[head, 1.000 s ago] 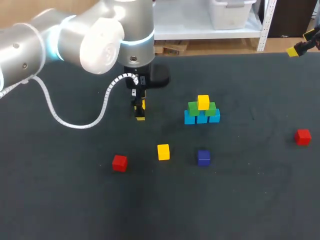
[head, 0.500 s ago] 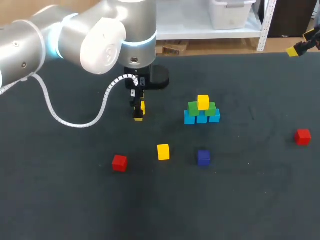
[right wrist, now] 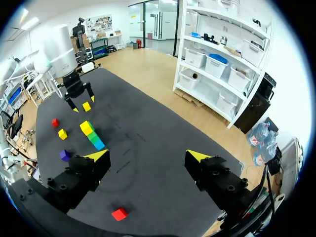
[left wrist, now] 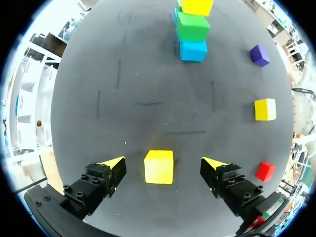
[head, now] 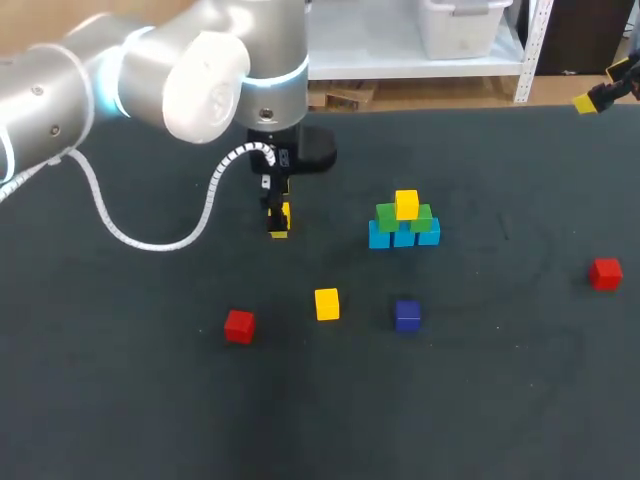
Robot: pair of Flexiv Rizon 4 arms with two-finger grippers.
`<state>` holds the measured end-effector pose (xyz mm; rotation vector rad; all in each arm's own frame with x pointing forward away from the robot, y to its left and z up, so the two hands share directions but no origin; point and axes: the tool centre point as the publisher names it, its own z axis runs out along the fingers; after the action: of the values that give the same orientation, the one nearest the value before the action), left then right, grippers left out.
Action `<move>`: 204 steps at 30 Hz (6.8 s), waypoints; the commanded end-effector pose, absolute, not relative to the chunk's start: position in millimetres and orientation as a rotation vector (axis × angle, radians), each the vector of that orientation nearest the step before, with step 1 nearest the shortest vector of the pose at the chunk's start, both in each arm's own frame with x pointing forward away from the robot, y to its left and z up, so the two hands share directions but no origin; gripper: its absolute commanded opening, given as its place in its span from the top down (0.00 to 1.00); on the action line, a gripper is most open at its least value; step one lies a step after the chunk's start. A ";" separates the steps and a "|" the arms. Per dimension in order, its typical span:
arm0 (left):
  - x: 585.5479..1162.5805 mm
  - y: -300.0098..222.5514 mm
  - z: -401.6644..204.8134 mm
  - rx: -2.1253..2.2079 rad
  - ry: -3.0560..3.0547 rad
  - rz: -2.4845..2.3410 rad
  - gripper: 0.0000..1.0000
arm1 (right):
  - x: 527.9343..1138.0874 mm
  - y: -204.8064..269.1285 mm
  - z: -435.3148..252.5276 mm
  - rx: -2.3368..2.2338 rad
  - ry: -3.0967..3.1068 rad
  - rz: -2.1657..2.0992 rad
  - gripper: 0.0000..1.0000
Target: Place the blue cubes, place green cubes on the blue cubes, place the yellow cubes on the green cubes, then place the red cubes on the yellow cubes, and place purple cube on the red cubes.
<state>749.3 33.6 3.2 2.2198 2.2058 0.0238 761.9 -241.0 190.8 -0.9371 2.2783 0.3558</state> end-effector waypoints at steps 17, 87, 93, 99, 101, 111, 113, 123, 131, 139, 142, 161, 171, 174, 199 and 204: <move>753.6 36.9 -6.3 2.244 2.210 -0.010 1.00 | 762.1 -241.3 190.4 -0.938 2.276 0.358 0.00; 733.2 -103.5 74.0 2.091 2.245 0.068 1.00 | 762.1 -241.3 190.4 -0.938 2.276 0.358 0.00; 727.6 -107.5 71.6 2.102 2.226 0.066 1.00 | 762.1 -241.3 190.4 -0.938 2.276 0.358 0.00; 722.8 -110.9 72.4 2.109 2.213 0.066 1.00 | 762.1 -241.3 190.4 -0.938 2.276 0.358 0.00; 721.1 -112.1 71.9 2.111 2.210 0.058 1.00 | 762.1 -241.3 190.4 -0.938 2.276 0.358 0.00; 715.8 -113.6 66.1 2.123 2.203 0.043 1.00 | 762.1 -241.3 190.4 -0.938 2.276 0.358 0.00; 715.4 -113.2 65.3 2.121 2.204 0.041 1.00 | 762.1 -241.3 190.4 -0.938 2.276 0.358 0.00; 716.1 -112.7 64.2 2.115 2.189 0.017 1.00 | 762.1 -241.3 190.4 -0.938 2.276 0.358 0.00; 715.2 -113.8 62.2 2.116 2.188 0.015 1.00 | 762.1 -241.3 190.4 -0.938 2.276 0.358 0.00; 713.5 -115.9 58.1 2.130 2.188 0.009 1.00 | 762.1 -241.3 190.4 -0.938 2.276 0.358 0.00; 714.1 -116.2 58.6 2.128 2.188 0.012 1.00 | 762.1 -241.3 190.4 -0.938 2.276 0.358 0.00; 713.7 -121.1 57.2 2.139 2.177 0.010 1.00 | 762.1 -241.3 190.4 -0.938 2.276 0.358 0.00; 714.1 -122.1 55.8 2.150 2.175 0.014 1.00 | 762.1 -241.3 190.4 -0.938 2.276 0.358 0.00; 714.2 -122.0 55.3 2.152 2.175 0.014 0.86 | 762.1 -241.3 190.4 -0.938 2.276 0.358 0.00; 701.6 -83.2 65.4 2.047 2.296 0.150 0.00 | 762.1 -241.3 190.4 -0.938 2.276 0.358 0.00; 691.4 -71.7 65.0 2.034 2.321 0.200 0.00 | 762.1 -241.3 190.4 -0.938 2.276 0.358 0.00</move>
<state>701.7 -78.1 62.7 2.0473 2.3298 0.1739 761.9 -241.1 190.8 -0.9370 2.2783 0.3558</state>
